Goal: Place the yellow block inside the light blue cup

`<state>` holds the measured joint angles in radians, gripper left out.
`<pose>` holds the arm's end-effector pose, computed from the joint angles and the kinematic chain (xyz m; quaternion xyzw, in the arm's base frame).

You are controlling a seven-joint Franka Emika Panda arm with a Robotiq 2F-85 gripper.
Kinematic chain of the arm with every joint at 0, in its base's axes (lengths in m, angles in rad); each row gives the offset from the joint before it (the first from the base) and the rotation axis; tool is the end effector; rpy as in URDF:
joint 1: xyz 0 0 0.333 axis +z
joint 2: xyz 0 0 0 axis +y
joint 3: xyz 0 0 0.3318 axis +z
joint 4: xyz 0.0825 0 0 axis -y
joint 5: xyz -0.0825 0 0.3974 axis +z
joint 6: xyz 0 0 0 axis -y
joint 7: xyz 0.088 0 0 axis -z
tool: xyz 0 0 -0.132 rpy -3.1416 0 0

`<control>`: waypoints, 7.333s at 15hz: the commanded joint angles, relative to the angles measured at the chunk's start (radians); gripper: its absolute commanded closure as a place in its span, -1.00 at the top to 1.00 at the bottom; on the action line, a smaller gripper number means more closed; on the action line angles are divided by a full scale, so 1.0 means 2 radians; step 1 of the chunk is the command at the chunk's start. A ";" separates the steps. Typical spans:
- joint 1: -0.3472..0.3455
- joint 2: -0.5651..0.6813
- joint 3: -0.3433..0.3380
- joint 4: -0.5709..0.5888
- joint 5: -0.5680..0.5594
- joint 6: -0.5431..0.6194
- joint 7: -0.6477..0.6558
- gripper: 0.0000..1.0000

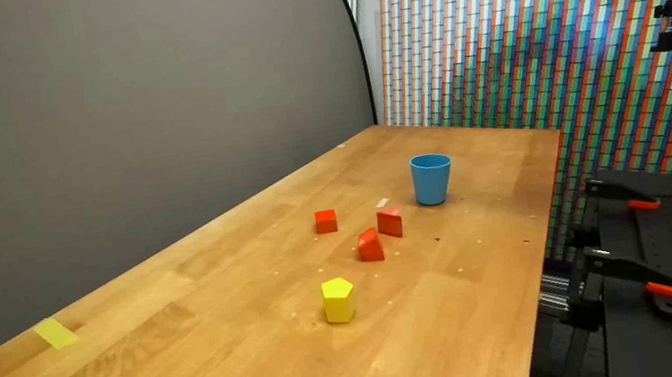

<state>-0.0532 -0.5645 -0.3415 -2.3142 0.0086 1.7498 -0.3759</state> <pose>0.3568 -0.1638 0.5227 -0.9953 -0.0158 -0.0208 0.0928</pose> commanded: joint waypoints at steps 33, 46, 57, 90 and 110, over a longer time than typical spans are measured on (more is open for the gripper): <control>0.118 0.433 0.258 0.168 -0.007 0.050 -0.089 1.00; 0.105 0.519 0.292 0.190 -0.004 0.108 -0.208 1.00; 0.126 0.570 0.330 0.179 0.009 0.416 -0.176 1.00; 0.430 0.550 0.069 0.020 -0.127 0.642 0.314 -0.14; 0.822 0.502 -0.445 -0.123 -0.060 0.652 0.549 -0.58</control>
<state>1.5069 0.4649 -1.1151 -2.4584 -0.1901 3.0008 0.6922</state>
